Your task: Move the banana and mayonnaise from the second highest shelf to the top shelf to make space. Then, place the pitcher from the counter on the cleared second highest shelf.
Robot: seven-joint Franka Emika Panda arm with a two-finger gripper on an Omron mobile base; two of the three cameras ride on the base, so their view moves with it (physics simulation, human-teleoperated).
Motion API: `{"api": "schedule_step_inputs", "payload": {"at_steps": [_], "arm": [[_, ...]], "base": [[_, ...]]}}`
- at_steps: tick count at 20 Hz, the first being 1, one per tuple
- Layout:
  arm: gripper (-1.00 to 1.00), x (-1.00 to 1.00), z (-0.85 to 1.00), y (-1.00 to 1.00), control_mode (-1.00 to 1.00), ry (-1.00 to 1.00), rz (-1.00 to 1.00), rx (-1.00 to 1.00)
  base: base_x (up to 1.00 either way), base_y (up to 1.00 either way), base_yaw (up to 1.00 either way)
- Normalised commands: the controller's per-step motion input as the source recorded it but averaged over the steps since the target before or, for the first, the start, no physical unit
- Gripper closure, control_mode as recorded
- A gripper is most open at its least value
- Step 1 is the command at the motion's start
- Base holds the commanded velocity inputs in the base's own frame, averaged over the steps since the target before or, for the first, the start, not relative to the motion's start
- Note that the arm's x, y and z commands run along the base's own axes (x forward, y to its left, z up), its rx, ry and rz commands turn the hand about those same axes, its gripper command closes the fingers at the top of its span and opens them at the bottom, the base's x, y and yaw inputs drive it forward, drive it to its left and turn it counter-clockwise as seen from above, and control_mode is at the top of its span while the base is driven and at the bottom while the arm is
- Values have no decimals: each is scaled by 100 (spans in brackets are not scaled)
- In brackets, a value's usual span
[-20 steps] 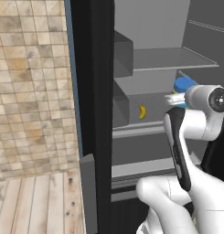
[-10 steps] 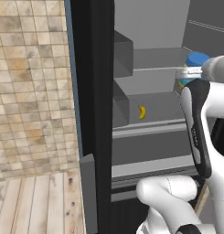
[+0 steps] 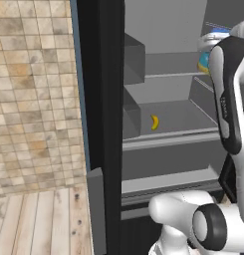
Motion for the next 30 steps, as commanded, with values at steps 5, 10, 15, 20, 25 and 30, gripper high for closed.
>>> {"api": "schedule_step_inputs", "payload": {"at_steps": [5,10,15,20,25,30], "arm": [[100,34,-1,-11,-100,7,0,1],[100,35,-14,-22,-100,1,0,0],[100,31,-36,-21,-100,0,1,0],[100,33,-40,-4,-100,0,4,0],[100,41,-31,-7,-100,0,5,0],[100,44,-20,-12,-100,0,5,0]], "base": [[0,0,0],[0,0,0],[0,0,0],[0,0,0],[0,0,0],[0,0,0]]}}
